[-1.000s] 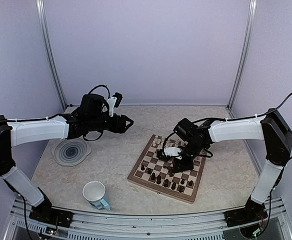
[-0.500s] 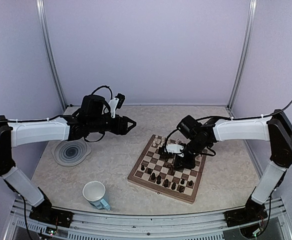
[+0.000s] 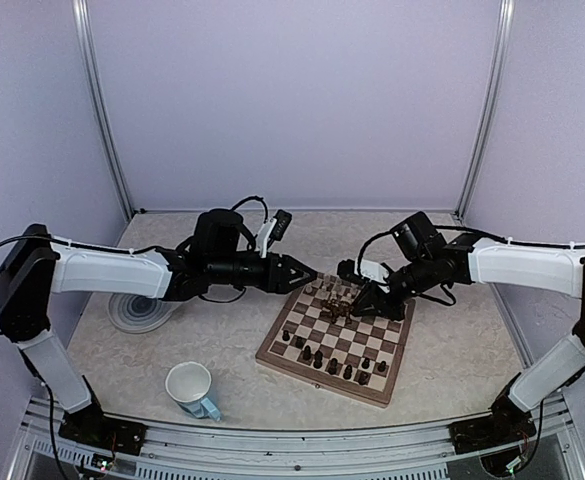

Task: Set up the chess pieces on the board
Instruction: Pick up the pawn from the chess pile.

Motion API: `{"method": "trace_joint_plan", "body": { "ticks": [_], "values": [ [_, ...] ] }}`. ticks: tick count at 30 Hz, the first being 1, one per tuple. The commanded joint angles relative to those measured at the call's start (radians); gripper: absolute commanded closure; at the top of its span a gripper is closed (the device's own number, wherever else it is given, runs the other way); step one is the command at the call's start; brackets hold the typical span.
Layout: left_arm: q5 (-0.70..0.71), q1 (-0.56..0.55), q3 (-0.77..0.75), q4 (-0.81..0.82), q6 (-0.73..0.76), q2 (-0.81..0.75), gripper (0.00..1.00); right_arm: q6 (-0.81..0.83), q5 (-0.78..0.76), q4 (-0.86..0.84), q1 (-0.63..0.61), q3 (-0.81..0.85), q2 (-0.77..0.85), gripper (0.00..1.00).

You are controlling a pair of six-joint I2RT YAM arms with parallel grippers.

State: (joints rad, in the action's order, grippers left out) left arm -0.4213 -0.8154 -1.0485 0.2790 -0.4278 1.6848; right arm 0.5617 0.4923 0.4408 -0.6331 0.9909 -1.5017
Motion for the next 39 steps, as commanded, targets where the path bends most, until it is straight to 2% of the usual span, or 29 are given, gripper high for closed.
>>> {"method": "trace_joint_plan", "body": {
  "ticks": [1, 11, 16, 29, 34, 39],
  "values": [
    [-0.104, -0.042, -0.018, 0.147, -0.164, 0.086, 0.46, -0.005, 0.052, -0.071, 0.007, -0.027, 0.055, 1.0],
    [-0.155, -0.069, -0.052, 0.193, -0.242, 0.178, 0.63, 0.003, 0.058, -0.073, 0.009, -0.037, 0.067, 1.0],
    [-0.171, -0.07, -0.064, 0.201, -0.254, 0.201, 0.67, 0.009, 0.068, -0.07, 0.009, -0.038, 0.06, 1.0],
    [-0.187, -0.07, -0.097, 0.187, -0.254, 0.236, 0.86, 0.005, 0.054, -0.065, 0.009, -0.034, 0.041, 1.0],
    [-0.145, -0.068, -0.106, 0.129, -0.208, 0.208, 0.93, 0.015, 0.046, -0.065, 0.009, -0.045, 0.031, 1.0],
    [-0.047, -0.068, -0.16, -0.05, -0.078, 0.145, 0.94, 0.026, 0.049, -0.052, 0.01, -0.05, 0.007, 1.0]
  ]
}}
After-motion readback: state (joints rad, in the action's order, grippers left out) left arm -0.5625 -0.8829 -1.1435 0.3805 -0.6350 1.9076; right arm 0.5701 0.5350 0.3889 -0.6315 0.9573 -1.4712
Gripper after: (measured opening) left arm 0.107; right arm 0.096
